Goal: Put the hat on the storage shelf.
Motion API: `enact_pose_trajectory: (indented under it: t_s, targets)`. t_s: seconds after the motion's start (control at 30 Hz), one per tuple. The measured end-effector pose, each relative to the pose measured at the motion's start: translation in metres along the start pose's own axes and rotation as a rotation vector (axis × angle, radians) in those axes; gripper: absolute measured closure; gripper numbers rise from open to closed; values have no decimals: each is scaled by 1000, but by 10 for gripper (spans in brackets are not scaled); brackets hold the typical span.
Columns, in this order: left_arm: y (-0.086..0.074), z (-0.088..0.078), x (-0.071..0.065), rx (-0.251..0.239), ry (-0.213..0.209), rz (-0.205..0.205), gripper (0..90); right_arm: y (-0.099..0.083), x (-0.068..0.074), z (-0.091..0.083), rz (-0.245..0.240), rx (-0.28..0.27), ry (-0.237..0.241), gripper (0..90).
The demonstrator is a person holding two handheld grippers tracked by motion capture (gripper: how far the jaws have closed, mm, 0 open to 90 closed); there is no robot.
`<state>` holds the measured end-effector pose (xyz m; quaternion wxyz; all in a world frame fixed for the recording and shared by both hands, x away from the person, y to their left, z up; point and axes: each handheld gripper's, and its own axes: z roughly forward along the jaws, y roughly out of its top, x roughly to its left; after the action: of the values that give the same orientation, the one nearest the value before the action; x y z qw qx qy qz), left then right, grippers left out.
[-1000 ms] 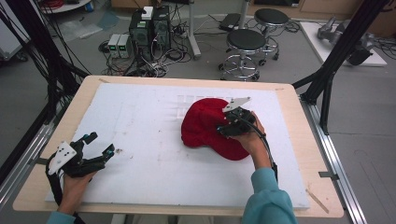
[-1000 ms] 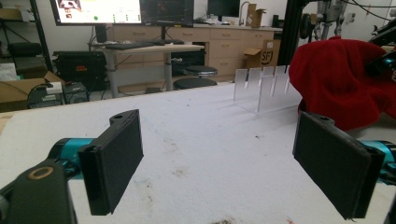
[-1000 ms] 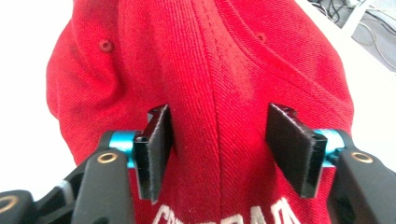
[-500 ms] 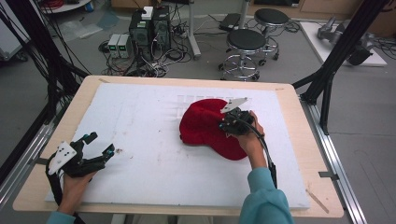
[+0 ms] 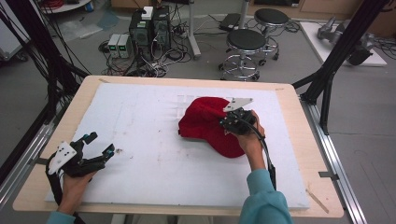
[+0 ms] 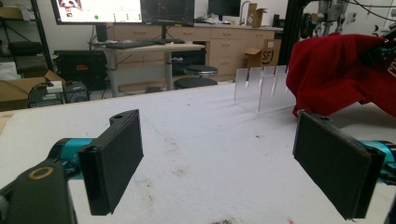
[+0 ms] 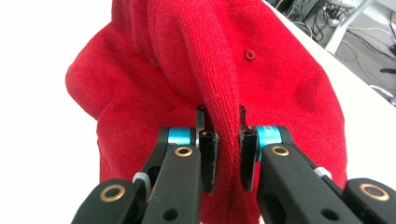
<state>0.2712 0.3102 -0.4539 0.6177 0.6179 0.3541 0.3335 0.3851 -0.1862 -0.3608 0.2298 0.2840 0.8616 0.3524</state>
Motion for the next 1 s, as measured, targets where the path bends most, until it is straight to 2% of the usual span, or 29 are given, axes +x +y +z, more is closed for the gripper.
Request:
enact_pose_trajectory:
  t_s: [0.07,0.13,0.53,0.57,0.63,0.77,0.87,0.93,1.0]
  targets:
    - [0,0,0,0,-2,1,161,0,0,-1,1,-7,0,840]
    - [0,0,0,3,-1,-1,161,2,0,-8,23,-39,-7,841]
    - [1,2,2,20,-2,-18,160,3,-1,-30,66,-154,14,841]
    - [1,2,2,20,-1,-21,161,4,1,-33,76,-194,19,841]
    - [1,2,2,22,-1,-24,161,7,2,-37,84,-233,27,841]
    - [2,4,2,41,-7,-25,161,11,5,-40,89,-268,35,841]
    - [3,7,2,62,-11,-6,161,15,9,-42,80,-290,42,841]
    - [4,7,1,76,-8,26,161,20,15,-44,81,-315,57,840]
    - [7,7,1,78,-10,29,161,21,16,-44,80,-324,59,840]
